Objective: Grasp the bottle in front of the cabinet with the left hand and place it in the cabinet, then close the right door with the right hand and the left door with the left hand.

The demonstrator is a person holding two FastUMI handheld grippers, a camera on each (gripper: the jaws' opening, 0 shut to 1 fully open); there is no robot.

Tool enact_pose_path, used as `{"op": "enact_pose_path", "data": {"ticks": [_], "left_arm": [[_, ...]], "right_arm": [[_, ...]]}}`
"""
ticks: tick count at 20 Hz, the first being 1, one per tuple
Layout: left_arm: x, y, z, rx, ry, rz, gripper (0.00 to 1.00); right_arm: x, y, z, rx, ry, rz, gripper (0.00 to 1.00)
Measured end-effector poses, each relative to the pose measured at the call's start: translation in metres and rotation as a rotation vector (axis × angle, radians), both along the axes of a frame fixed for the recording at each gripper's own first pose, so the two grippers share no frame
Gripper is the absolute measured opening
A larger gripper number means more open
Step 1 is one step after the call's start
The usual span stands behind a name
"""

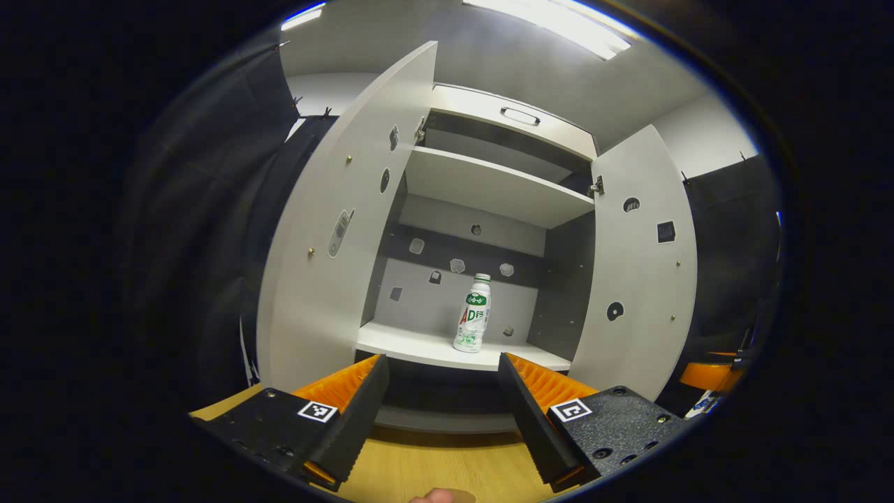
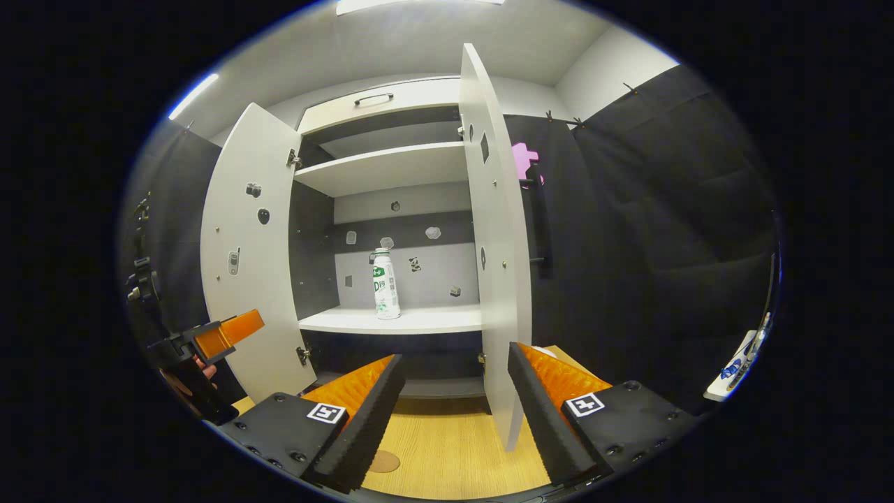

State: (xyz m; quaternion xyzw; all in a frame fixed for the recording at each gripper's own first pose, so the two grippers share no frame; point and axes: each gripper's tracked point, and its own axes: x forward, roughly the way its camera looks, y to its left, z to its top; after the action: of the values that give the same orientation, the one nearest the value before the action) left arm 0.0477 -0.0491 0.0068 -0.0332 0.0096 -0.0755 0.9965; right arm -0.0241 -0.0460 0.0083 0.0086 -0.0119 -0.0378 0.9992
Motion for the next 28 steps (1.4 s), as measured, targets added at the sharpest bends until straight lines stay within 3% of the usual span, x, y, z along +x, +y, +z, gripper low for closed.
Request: {"op": "enact_pose_path", "data": {"ticks": [2,5,9,10,12,13,14,15,17,18,22,28], "left_arm": [[-0.010,0.010,-0.005,0.031,0.010,0.014,0.95],[-0.026,0.011,-0.013,0.027,0.031,-0.027,0.96],[-0.034,0.014,-0.023,0.073,0.033,-0.065,0.96],[-0.034,0.012,-0.025,0.070,0.040,-0.075,0.96],[-0.037,0.007,-0.031,0.046,0.057,-0.085,0.96],[-0.037,0.005,-0.032,0.034,0.064,-0.080,0.96],[-0.037,0.005,-0.033,0.023,0.066,-0.069,0.96],[-0.036,0.005,-0.032,0.014,0.065,-0.056,0.96],[-0.034,0.006,-0.029,-0.007,0.056,-0.025,0.96],[-0.033,0.007,-0.029,-0.015,0.052,-0.011,0.96],[-0.033,0.018,-0.031,-0.026,0.063,0.026,0.96],[-0.034,0.039,-0.028,0.021,0.069,0.025,0.96]], "right_arm": [[-0.001,0.005,-0.004,0.009,0.002,0.001,0.98],[-0.006,0.011,-0.005,0.024,-0.013,-0.015,0.98],[-0.008,-0.006,0.022,0.012,-0.079,-0.081,0.98],[-0.010,-0.018,0.033,0.010,-0.093,-0.103,0.89],[-0.010,-0.049,0.057,-0.006,-0.119,-0.148,0.89],[-0.008,-0.066,0.071,-0.023,-0.132,-0.175,0.98],[-0.007,-0.084,0.085,-0.042,-0.145,-0.206,0.98],[-0.003,-0.101,0.100,-0.063,-0.161,-0.233,0.89],[0.009,-0.138,0.128,-0.106,-0.190,-0.300,0.89],[0.006,-0.160,0.137,-0.118,-0.191,-0.327,0.98],[0.038,-0.184,0.145,-0.076,-0.169,-0.312,0.98],[0.068,-0.186,0.144,-0.063,-0.148,-0.327,0.98]]}}
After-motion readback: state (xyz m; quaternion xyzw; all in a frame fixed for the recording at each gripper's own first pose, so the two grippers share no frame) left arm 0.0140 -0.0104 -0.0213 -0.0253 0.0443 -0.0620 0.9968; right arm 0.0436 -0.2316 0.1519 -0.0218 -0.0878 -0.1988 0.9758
